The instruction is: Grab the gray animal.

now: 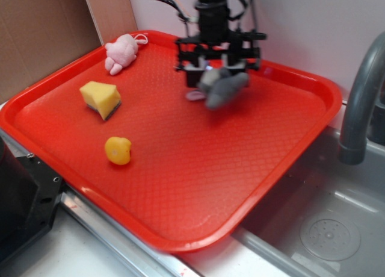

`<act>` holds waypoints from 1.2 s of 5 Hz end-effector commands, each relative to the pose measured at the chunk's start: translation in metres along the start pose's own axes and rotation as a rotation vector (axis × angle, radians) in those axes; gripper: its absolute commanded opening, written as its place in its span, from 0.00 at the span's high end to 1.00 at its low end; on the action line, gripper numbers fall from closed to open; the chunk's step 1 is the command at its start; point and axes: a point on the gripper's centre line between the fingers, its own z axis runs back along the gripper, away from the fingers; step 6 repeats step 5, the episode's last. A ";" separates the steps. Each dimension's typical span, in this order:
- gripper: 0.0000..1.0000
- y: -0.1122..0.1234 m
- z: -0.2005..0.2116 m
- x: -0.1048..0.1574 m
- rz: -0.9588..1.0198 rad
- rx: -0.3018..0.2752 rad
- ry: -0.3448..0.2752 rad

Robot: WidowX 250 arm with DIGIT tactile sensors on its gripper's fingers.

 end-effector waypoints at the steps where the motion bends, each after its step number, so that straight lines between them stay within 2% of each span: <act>1: 1.00 0.079 0.107 0.000 -0.172 -0.029 -0.222; 2: 1.00 0.112 0.124 0.026 -0.179 -0.018 -0.231; 3: 1.00 0.117 0.126 0.044 -0.130 0.037 -0.204; 4: 1.00 0.112 0.120 0.047 -0.137 0.079 -0.209; 6: 1.00 0.105 0.114 0.043 -0.154 0.090 -0.210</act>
